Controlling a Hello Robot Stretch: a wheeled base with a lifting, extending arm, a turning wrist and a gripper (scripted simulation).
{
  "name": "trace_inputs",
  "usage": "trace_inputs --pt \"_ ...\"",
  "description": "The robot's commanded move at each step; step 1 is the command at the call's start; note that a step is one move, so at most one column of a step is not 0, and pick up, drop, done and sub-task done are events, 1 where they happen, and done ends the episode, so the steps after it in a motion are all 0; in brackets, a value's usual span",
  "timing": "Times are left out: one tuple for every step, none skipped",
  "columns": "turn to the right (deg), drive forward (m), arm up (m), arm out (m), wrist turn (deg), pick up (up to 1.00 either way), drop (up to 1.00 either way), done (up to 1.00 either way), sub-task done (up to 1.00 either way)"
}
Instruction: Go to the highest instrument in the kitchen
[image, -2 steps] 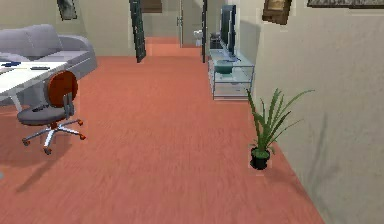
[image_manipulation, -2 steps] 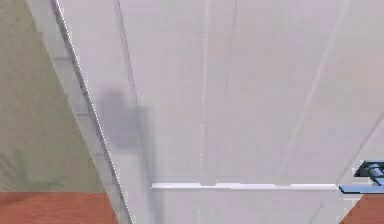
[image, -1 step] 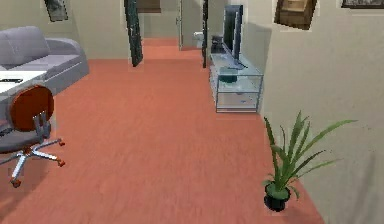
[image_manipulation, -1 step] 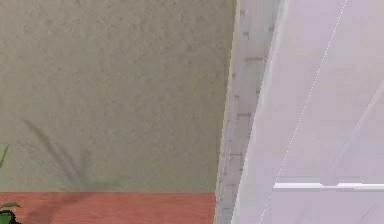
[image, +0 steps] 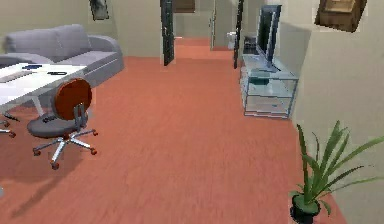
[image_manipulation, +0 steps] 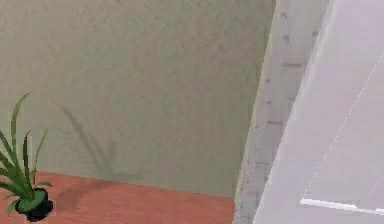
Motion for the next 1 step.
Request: trace_inputs --pt "0.0 1.0 0.0 0.0 0.0 0.0 0.0 0.0 0.0"
